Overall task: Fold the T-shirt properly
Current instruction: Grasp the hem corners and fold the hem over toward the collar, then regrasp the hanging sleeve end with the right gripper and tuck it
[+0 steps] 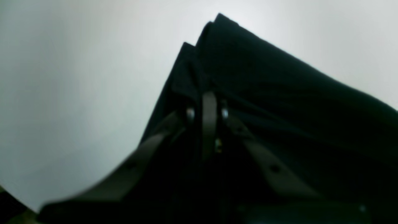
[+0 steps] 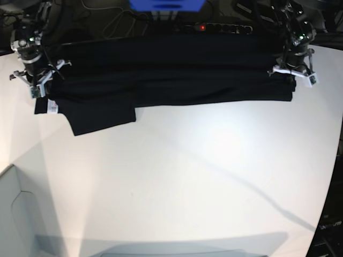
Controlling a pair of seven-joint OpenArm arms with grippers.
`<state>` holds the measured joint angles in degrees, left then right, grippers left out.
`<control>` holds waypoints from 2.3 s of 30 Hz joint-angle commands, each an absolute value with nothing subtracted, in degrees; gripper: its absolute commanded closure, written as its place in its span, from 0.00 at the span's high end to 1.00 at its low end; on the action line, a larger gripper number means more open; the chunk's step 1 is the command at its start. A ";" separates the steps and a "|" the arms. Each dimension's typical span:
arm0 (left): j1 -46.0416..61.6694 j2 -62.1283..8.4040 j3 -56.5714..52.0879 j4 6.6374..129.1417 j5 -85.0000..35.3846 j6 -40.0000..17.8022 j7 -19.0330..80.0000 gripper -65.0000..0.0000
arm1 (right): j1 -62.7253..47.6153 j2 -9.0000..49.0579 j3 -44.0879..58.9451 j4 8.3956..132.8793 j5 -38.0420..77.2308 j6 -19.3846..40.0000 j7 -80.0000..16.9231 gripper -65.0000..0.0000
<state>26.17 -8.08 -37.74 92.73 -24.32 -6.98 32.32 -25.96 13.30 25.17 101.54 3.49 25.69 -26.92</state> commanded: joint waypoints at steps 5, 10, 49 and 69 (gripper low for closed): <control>26.68 -8.66 -38.11 93.85 -23.69 -6.46 32.22 0.00 | -25.54 14.46 26.24 102.81 3.30 25.27 -25.80 0.39; 26.68 -8.66 -38.11 93.93 -23.69 -6.46 32.22 0.00 | -25.89 12.53 30.73 108.88 3.74 25.27 -25.80 0.55; 27.12 -8.66 -38.37 93.58 -23.69 -6.46 32.22 0.00 | 4.18 10.59 18.33 80.84 3.30 34.77 -44.79 0.30; 26.68 -8.92 -38.20 93.32 -23.69 -6.46 32.22 0.00 | -16.92 7.60 20.00 115.65 3.38 34.77 -45.05 0.00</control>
<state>26.35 -8.34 -37.89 92.73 -24.08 -6.90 32.14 -17.30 6.94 19.53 114.61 3.25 34.70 -46.09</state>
